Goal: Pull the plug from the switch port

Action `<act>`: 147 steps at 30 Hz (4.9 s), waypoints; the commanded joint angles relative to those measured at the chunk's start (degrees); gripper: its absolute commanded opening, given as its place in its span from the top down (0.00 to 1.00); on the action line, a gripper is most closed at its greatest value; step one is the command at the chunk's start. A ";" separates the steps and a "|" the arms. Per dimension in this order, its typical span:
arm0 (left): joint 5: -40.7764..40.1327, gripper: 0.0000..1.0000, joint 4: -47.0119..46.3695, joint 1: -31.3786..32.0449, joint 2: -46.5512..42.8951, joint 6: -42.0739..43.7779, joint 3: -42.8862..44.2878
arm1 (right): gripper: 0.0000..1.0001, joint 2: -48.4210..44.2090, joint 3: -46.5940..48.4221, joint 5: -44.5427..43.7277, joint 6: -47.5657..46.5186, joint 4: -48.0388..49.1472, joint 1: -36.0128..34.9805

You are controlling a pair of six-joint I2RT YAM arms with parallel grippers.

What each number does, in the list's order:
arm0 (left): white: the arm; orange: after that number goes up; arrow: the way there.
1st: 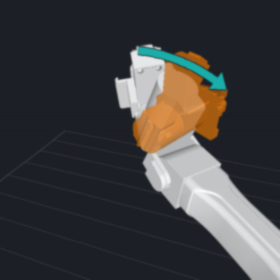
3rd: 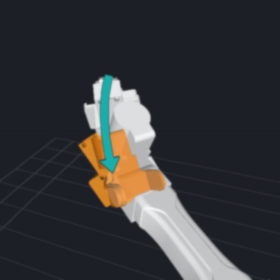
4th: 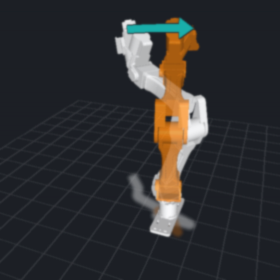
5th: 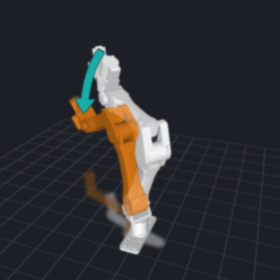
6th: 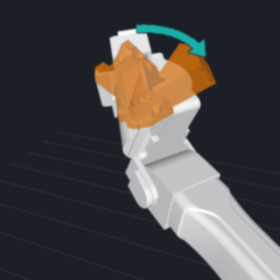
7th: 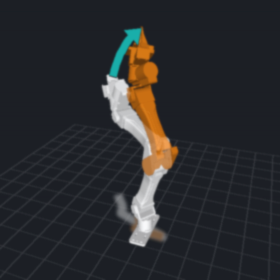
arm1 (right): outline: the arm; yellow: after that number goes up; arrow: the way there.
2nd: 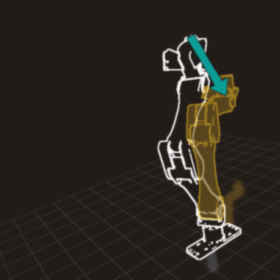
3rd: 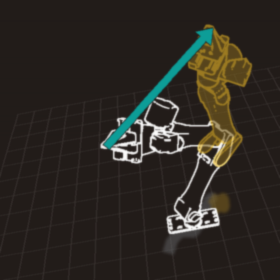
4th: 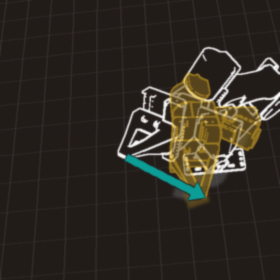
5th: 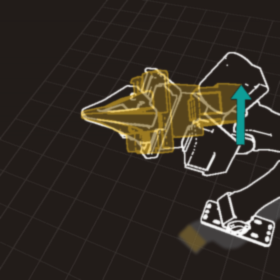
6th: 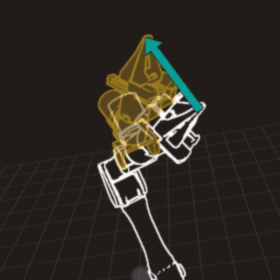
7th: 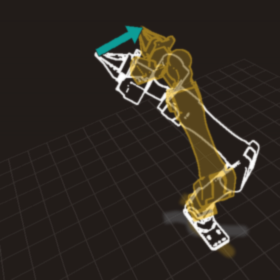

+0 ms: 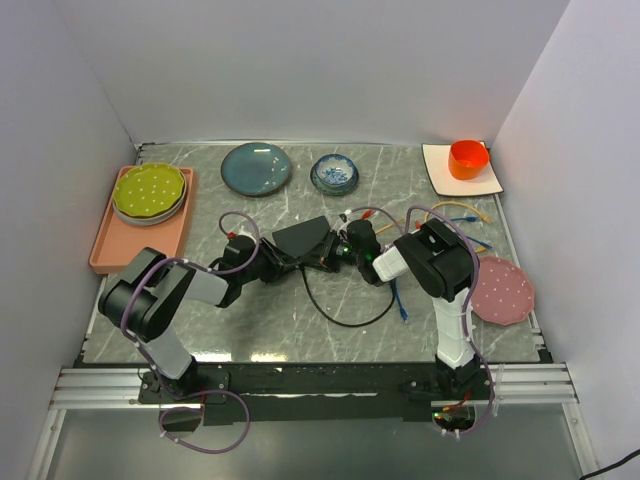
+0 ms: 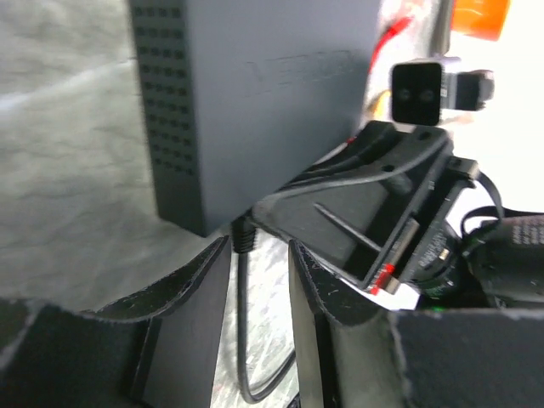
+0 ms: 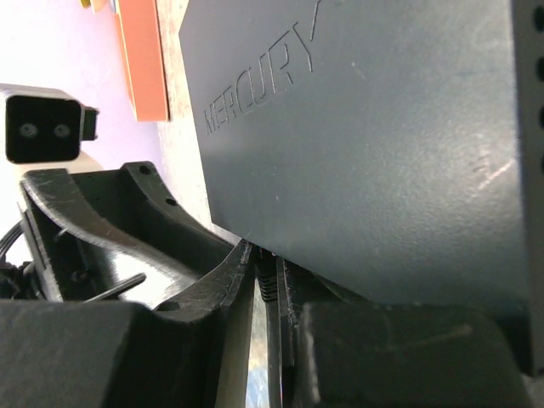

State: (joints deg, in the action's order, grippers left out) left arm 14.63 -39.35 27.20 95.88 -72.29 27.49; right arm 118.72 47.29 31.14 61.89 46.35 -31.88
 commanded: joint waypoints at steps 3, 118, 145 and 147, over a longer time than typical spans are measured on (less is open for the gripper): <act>-2.50 0.60 4.45 -0.92 0.01 0.83 2.74 | 1.00 -1.47 -2.28 -0.20 -3.09 -3.37 0.06; -13.40 0.82 24.76 -1.54 -11.76 2.77 -0.24 | 1.00 -11.40 6.42 -30.25 -19.80 -45.22 -16.19; -13.23 0.79 23.71 -0.83 -7.37 4.70 5.74 | 1.00 -14.21 8.34 -35.00 -24.09 -49.86 -13.12; -12.70 0.78 23.09 -0.48 -6.85 4.79 6.00 | 1.00 -14.56 8.00 -34.65 -24.27 -49.60 -12.16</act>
State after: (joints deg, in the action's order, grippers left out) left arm -7.86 -14.44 22.92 87.53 -67.59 31.00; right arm 104.03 55.29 -12.64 37.71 1.98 -43.53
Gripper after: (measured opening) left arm 0.207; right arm 0.007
